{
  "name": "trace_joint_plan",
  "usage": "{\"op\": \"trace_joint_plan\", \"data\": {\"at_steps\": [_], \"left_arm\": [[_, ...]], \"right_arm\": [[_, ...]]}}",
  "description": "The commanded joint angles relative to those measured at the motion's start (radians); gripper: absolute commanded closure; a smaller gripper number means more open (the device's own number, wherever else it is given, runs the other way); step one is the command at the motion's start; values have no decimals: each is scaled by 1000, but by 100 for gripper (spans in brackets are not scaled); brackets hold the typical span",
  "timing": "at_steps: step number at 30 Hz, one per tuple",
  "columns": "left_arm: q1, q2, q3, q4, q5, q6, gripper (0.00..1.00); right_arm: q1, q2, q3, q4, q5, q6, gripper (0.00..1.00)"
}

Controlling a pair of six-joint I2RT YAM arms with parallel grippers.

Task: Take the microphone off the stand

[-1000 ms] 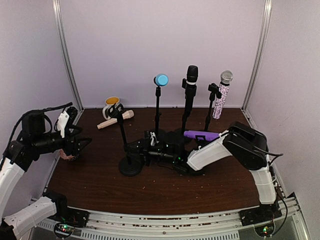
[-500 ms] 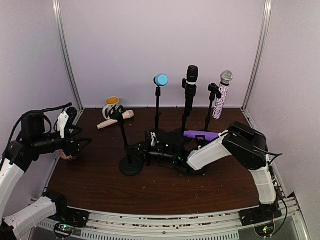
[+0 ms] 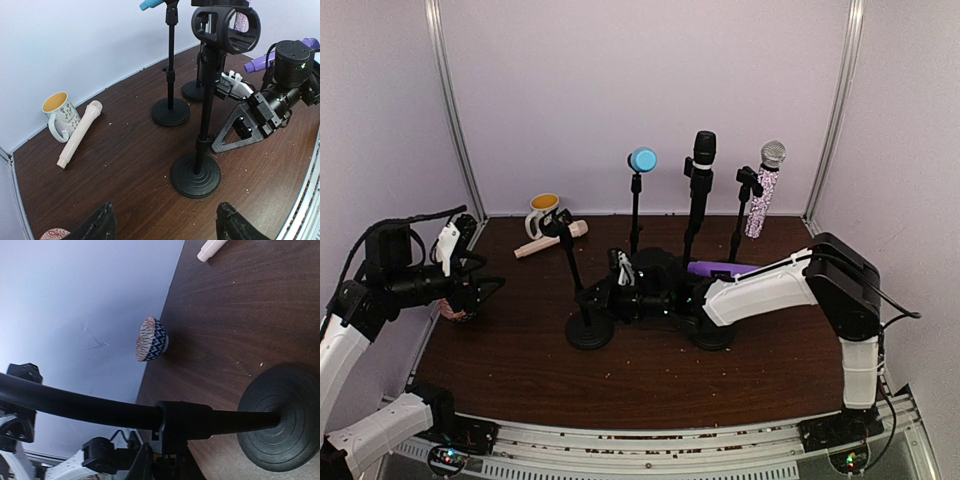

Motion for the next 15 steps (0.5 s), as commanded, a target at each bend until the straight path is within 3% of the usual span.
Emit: {"op": "trace_joint_plan", "data": {"at_steps": [1, 8, 10, 13, 15], "left_arm": [[8, 7, 16, 30, 16, 11, 29], [8, 6, 18, 27, 9, 14, 29], [8, 5, 16, 24, 8, 15, 29], [8, 3, 16, 22, 6, 18, 29], [8, 5, 17, 22, 4, 19, 29]], "right_arm": [[30, -22, 43, -367, 236, -302, 100], [90, -9, 71, -483, 452, -500, 99], [108, -14, 63, -492, 520, -542, 86], [149, -29, 66, -510, 661, -625, 80], [181, -44, 79, -523, 759, -675, 61]]}}
